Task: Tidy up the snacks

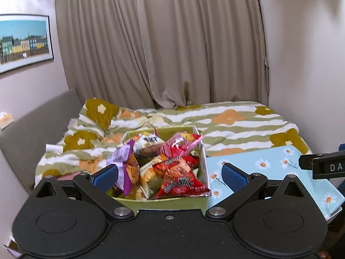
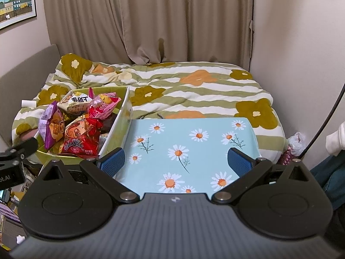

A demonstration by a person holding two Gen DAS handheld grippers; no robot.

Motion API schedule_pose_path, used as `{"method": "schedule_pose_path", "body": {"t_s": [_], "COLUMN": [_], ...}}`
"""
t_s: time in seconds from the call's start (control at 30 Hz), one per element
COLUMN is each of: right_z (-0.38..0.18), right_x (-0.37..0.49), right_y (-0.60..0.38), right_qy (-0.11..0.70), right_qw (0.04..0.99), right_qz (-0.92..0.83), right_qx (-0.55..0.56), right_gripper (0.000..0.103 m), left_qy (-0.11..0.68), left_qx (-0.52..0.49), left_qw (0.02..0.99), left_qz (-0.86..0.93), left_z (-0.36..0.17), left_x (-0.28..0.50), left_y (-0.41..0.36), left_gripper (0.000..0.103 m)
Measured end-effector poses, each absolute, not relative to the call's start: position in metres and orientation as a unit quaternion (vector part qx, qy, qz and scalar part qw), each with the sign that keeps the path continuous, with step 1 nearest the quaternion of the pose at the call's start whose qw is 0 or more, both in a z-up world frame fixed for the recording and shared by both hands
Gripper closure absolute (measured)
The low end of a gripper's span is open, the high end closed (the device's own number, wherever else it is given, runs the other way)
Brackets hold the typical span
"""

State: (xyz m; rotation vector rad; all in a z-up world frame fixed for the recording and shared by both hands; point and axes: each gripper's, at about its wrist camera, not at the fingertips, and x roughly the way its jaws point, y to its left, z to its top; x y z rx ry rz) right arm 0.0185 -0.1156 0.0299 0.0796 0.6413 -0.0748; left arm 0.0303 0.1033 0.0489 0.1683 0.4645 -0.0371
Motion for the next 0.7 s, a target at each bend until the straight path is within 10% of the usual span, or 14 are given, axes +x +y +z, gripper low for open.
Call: {"method": "schedule_pose_path", "body": {"t_s": [0.7], "right_z": [0.0255], "right_x": [0.024], "right_y": [-0.1236], "right_qy": [0.32], "right_qw": [0.946], "right_qz": [-0.031], "right_qx": [0.04], "right_gripper": [0.0], "left_qy": [0.24], "left_qx": [0.053], "left_qw": [0.969], "left_qz": [-0.023], "left_z": [0.048], "left_x": [0.0287], "left_y": [0.1048], "left_gripper": [0.0]}}
